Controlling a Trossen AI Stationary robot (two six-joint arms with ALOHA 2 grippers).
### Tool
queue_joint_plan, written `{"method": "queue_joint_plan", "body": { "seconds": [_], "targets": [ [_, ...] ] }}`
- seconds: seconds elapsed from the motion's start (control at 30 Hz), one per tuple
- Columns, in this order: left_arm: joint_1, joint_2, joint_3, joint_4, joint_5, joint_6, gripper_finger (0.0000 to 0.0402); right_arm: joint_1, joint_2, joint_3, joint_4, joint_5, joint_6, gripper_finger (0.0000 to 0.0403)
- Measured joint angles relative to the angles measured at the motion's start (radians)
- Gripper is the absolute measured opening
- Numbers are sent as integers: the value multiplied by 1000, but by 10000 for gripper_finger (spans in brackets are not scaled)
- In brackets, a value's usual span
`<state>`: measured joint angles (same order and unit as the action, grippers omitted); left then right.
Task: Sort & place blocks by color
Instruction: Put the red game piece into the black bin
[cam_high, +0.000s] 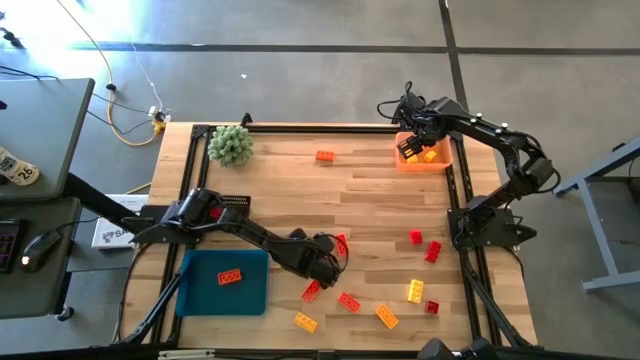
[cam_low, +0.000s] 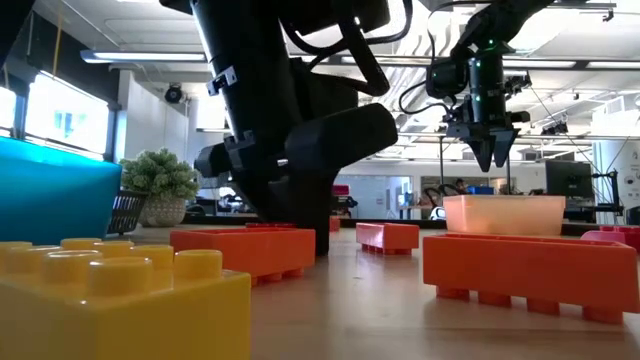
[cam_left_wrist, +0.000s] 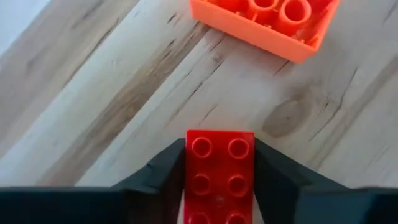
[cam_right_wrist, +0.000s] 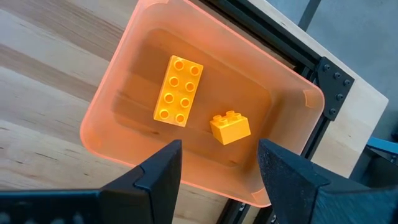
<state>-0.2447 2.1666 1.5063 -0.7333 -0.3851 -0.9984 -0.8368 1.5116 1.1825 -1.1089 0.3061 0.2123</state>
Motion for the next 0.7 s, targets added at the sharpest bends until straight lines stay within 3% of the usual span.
{"method": "queue_joint_plan", "body": {
  "seconds": [0.1, 0.43, 0.7],
  "targets": [
    [0, -1, 0, -4, 0, 66, 112, 0, 0, 0, 0, 0, 0, 197],
    [-1, -74, -7, -74, 22, 202, 113, 2, 0, 0, 0, -29, -10, 197],
    [21, -214, -4, -304, -88, 174, 117, 35, 0, 0, 6, -26, -37, 197]
  ]
}}
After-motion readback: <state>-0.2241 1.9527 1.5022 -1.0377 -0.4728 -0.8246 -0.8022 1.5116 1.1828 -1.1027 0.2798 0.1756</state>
